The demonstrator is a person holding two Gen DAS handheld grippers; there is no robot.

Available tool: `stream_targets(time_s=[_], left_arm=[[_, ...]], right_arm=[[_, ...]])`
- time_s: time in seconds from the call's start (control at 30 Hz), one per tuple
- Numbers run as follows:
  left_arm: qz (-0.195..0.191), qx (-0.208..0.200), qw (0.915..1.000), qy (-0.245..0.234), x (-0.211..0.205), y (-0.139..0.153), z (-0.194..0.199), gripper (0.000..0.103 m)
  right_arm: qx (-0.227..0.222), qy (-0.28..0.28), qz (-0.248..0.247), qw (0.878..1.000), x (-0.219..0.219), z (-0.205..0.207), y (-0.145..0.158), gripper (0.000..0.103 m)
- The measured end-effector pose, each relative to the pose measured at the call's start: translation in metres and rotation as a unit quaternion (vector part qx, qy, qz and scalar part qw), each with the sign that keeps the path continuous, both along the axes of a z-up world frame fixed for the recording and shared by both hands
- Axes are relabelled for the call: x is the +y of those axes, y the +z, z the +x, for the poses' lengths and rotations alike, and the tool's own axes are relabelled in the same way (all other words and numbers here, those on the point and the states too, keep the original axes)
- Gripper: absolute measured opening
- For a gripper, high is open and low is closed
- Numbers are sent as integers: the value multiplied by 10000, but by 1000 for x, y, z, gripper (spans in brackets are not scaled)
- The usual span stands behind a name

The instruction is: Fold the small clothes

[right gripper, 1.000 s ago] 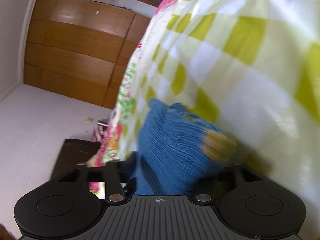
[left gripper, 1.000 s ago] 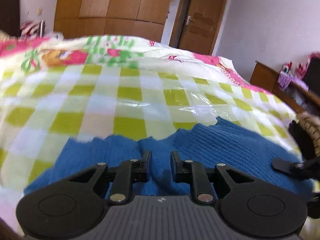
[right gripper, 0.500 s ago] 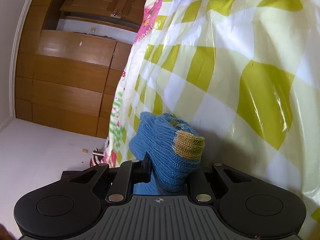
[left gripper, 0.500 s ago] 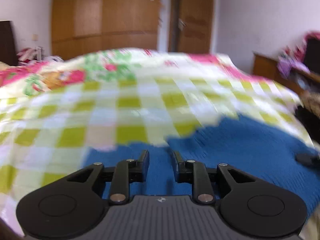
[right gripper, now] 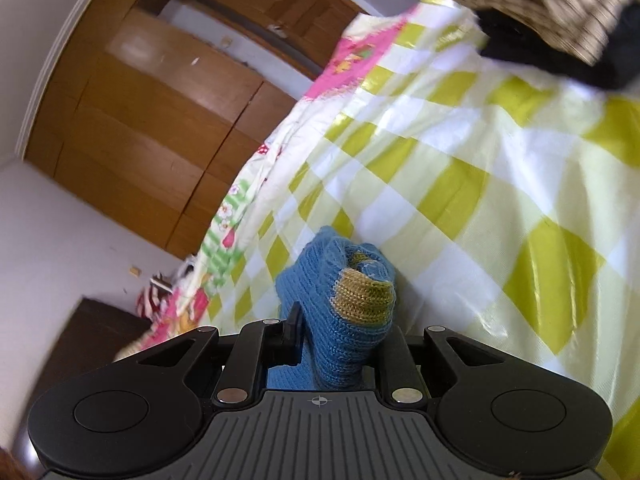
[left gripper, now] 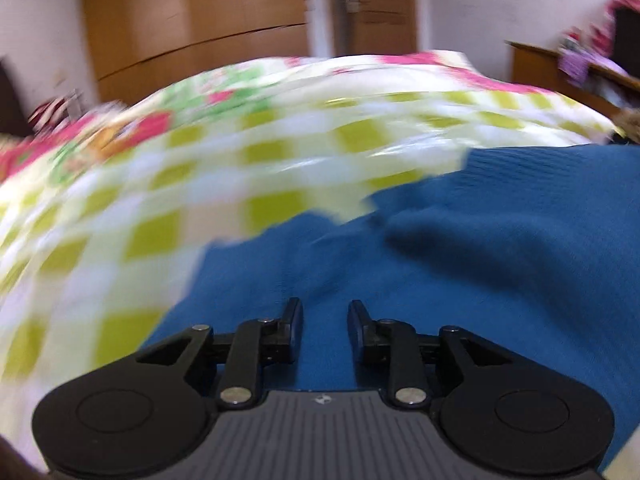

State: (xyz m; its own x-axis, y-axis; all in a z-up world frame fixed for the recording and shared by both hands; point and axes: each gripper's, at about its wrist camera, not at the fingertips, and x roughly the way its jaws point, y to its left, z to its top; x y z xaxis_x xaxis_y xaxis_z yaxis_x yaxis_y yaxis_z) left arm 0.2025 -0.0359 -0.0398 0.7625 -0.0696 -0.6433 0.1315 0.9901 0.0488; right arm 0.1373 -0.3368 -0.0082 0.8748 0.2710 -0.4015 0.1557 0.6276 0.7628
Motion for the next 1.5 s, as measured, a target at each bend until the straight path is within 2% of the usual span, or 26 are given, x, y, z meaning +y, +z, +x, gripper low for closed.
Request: stream_targets(time_s=[0.07, 0.13, 0.2, 0.23, 0.27, 0.3, 0.33, 0.37, 0.43, 0.47, 0.5, 0.57, 0.6, 0.7, 0.77, 0.83, 0.97, 1.07, 1.13, 1.17, 1.2, 1.27, 1.37, 1.43, 1.5], left_arm=[[-258, 99, 9994, 201, 22, -2, -10, 41], [-385, 164, 9988, 272, 31, -2, -18, 41], [-623, 223, 9972, 343, 38, -1, -20, 41], [-799, 263, 9957, 383, 42, -1, -19, 41], [-1055, 315, 9930, 437, 50, -1, -17, 41], [-1258, 346, 9902, 488, 57, -1, -16, 40], [-1432, 355, 9877, 518, 64, -1, -18, 40], [-1573, 360, 9855, 527, 69, 0, -20, 40], [-1605, 380, 9849, 518, 77, -1, -29, 37], [-1672, 363, 9841, 482, 84, -1, -36, 37], [-1750, 371, 9828, 469, 90, 0, -43, 37], [-1850, 394, 9810, 430, 99, 3, -55, 37], [-1814, 404, 9817, 408, 100, 4, -60, 36], [-1705, 385, 9842, 298, 102, 7, -75, 36], [-1793, 393, 9825, 327, 107, 10, -83, 36], [-1862, 368, 9811, 376, 113, 13, -93, 36], [-1873, 196, 9791, 767, 130, 25, -114, 36], [-1766, -230, 9797, 923, 137, 43, -125, 36], [-1843, -459, 9776, 912, 140, 54, -128, 36], [-1889, -522, 9773, 802, 137, 59, -126, 37], [-1915, -533, 9774, 714, 134, 62, -124, 37], [-2049, -508, 9761, 521, 125, 62, -119, 37], [-2177, -367, 9748, 313, 105, 57, -110, 37], [-2141, -298, 9762, 176, 91, 54, -107, 41], [-1994, -160, 9797, 146, 80, 47, -103, 42]], right_arm=[[-198, 223, -406, 9987, 16, 5, 13, 17], [-519, 677, -997, 9914, 45, 16, 32, 17], [-932, 1283, -1972, 9675, 92, 21, 54, 17], [-1137, 1628, -2476, 9483, 118, 20, 62, 17], [-1331, 2009, -3000, 9230, 148, 16, 67, 16], [-1486, 2361, -3326, 9009, 172, 10, 68, 15], [-1605, 2755, -3585, 8774, 196, 5, 66, 11], [-1694, 3057, -3810, 8560, 214, -1, 61, 11], [-1801, 3507, -4223, 8162, 243, -13, 49, 10], [-1807, 3642, -4279, 8072, 249, -16, 44, 9], [-1791, 3700, -4299, 8039, 253, -17, 42, 9], [-1692, 3829, -4215, 8044, 256, -16, 40, 10], [-1722, 3901, -4211, 8005, 256, -18, 38, 10], [-1793, 4308, -4355, 7698, 262, -23, 37, 15], [-1693, 4461, -4333, 7646, 262, -24, 35, 17], [-1552, 4572, -4253, 7655, 257, -23, 32, 23], [-1391, 4759, -3997, 7710, 244, -29, 37, 25], [-1371, 4744, -3741, 7850, 231, -31, 47, 29], [-1274, 4627, -3436, 8072, 219, -27, 55, 29], [-1216, 4527, -3219, 8226, 209, -24, 60, 30], [-1130, 4373, -3030, 8391, 201, -19, 62, 32], [-825, 3887, -2697, 8771, 182, -2, 62, 49], [-215, 3023, -2089, 9298, 156, 34, 44, 53], [185, 2605, -1637, 9513, 145, 57, 29, 53], [481, 2375, -1191, 9628, 141, 77, 14, 53]])
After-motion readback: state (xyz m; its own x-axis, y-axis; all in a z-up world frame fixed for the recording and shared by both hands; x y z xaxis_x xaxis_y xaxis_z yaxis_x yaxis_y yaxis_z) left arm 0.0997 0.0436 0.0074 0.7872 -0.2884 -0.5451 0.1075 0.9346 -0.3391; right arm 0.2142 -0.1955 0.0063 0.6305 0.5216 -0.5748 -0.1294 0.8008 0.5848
